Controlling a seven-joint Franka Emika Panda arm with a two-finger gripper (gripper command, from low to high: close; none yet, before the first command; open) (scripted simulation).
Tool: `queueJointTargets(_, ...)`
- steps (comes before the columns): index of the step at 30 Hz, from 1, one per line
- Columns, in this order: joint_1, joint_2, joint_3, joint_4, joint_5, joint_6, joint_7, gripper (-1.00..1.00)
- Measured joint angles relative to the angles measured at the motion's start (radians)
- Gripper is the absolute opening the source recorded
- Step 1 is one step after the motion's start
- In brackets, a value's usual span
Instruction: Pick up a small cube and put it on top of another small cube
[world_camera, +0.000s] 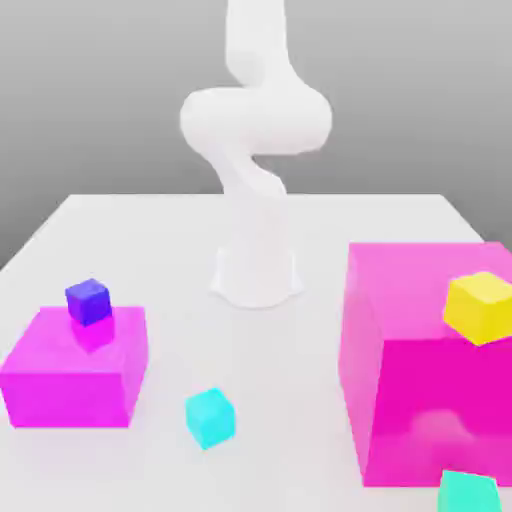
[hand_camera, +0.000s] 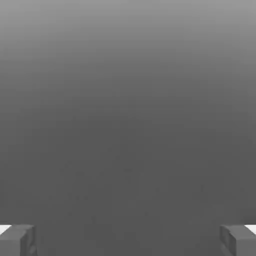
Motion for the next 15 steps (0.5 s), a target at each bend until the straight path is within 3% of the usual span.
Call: queueJointTargets(15,-0.233,0.562,0.111,-0.331,-0.058,0.36,0.59,0.0)
